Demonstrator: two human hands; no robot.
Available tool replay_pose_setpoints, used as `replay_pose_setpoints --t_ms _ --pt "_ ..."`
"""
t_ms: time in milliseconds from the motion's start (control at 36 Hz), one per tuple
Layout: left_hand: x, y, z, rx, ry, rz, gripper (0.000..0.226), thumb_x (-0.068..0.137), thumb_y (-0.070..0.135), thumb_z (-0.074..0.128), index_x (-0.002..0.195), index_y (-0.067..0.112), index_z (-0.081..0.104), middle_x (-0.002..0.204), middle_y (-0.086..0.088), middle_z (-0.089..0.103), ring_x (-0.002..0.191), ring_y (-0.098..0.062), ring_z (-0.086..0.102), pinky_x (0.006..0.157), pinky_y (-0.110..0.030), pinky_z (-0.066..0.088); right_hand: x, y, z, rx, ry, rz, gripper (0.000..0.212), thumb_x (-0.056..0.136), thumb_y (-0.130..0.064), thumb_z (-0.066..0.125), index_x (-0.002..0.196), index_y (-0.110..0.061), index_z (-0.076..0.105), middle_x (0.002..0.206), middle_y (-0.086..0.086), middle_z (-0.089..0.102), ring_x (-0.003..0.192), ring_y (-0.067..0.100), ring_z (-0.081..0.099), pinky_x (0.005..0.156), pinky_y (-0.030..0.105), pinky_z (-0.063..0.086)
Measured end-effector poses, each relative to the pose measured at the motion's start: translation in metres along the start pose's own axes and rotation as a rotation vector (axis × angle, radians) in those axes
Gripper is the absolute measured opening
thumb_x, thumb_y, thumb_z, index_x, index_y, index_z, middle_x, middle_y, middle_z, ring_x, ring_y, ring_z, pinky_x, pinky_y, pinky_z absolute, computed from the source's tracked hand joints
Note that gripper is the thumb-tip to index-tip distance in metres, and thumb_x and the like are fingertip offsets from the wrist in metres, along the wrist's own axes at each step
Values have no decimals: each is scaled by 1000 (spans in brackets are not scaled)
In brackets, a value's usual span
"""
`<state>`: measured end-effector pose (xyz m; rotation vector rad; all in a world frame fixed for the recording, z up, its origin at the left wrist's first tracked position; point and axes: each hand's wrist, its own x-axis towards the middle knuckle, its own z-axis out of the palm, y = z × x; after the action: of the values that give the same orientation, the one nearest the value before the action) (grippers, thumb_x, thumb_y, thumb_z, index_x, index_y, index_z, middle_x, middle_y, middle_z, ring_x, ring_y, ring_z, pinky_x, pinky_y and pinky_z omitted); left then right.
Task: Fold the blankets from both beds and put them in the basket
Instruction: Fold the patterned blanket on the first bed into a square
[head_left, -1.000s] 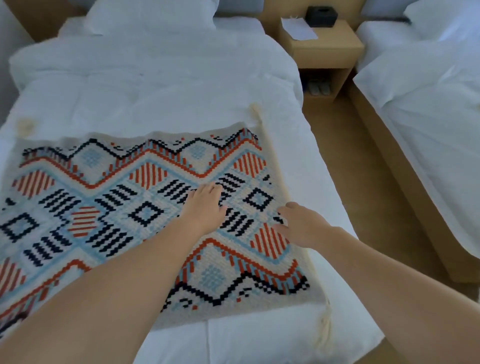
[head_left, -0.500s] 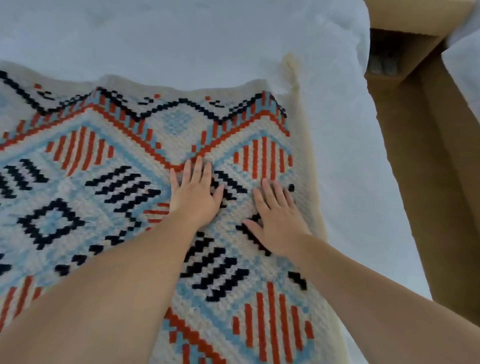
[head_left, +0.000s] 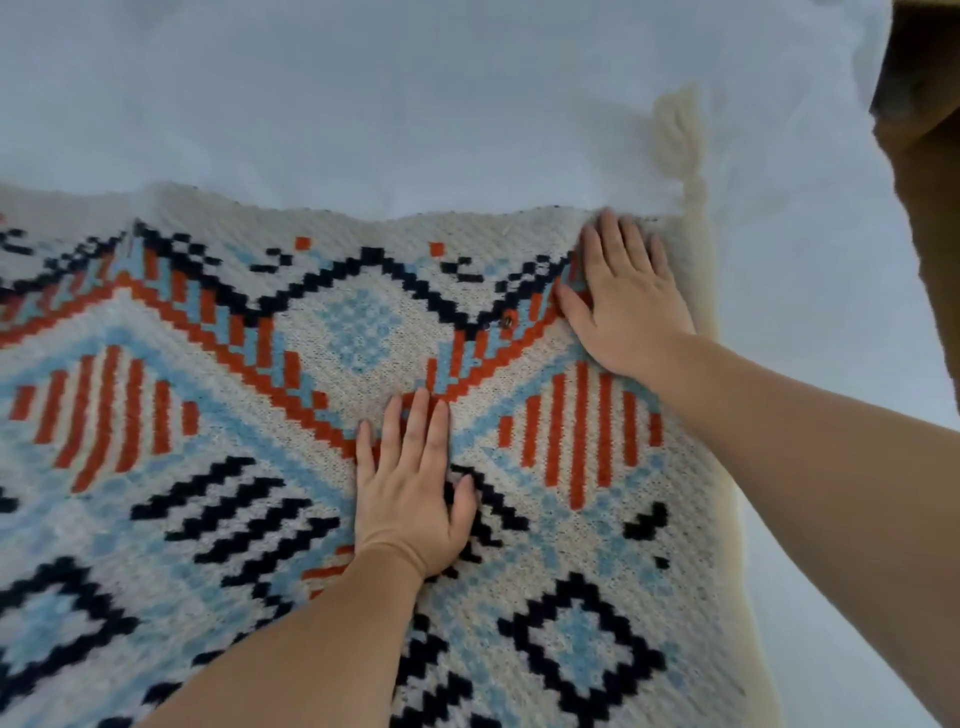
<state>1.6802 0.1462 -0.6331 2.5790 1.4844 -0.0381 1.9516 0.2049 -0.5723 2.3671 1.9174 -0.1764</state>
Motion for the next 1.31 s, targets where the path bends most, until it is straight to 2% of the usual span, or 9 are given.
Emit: replay_pose_setpoints --t_ms 306,528,611,889,972,1056,1139,1250,1306 --pt "2 -4 5 -47 -13 39 76 85 45 31 149 8 15 158 -11 14 148 -26 -1 116 -52 2 32 14 -8 -5 42 71 70 95 -56 23 149 -12 21 157 14 19 145 31 17 118 48 14" --pt "1 -6 4 -71 13 54 76 85 45 32 149 8 15 158 -11 15 147 -26 4 116 -50 1 24 24 -50 -18 50 176 27 80 -21 58 105 -13 58 92 9 61 90 32 54 75 37 44" --pt "2 -4 3 -92 50 60 75 85 44 32 148 7 17 157 -11 17 145 -27 10 115 -49 4 10 33 -63 49 -2 219 3 85 -14 55 84 -11 55 70 4 50 71 27 48 54 29 35" --pt "-7 10 -51 -60 -130 -15 72 92 55 9 152 18 -7 161 -3 -12 148 -22 -7 120 -47 1 -121 40 -117 8 -9 95 6 93 -9 39 89 -13 42 70 8 51 59 23 47 50 30 32" --pt "-11 8 -100 -291 -21 -74 61 97 41 34 150 23 10 161 1 0 117 -27 55 84 -37 50 -155 27 -132 -16 -8 73 9 93 -11 39 88 -15 45 71 4 51 62 22 49 54 32 33" --pt "4 8 -157 -294 100 -121 70 96 16 42 151 25 1 160 9 -13 67 -15 58 50 -26 41 -181 11 -147 -35 -11 66 15 89 -3 40 84 -17 41 68 0 45 59 18 43 52 31 29" --pt "31 3 -197 -175 121 -101 89 90 0 45 150 29 -14 157 5 -25 66 -21 59 44 -29 40 -199 -1 -160 -53 7 43 21 88 1 38 85 -20 36 67 -6 35 66 21 41 57 31 29" --pt "37 -15 -214 -218 -39 -33 69 92 -2 49 150 19 20 158 -9 13 121 -32 49 86 -36 47 -222 -8 -174 -62 10 19 24 87 2 38 88 -22 32 69 -8 31 73 22 40 62 31 30" --pt "32 -22 -214 -207 -76 11 39 92 -2 48 129 11 52 139 -14 45 111 -30 55 89 -37 46 -233 -8 -177 -69 16 16 25 87 2 39 89 -21 33 69 -7 32 73 21 41 61 31 30"
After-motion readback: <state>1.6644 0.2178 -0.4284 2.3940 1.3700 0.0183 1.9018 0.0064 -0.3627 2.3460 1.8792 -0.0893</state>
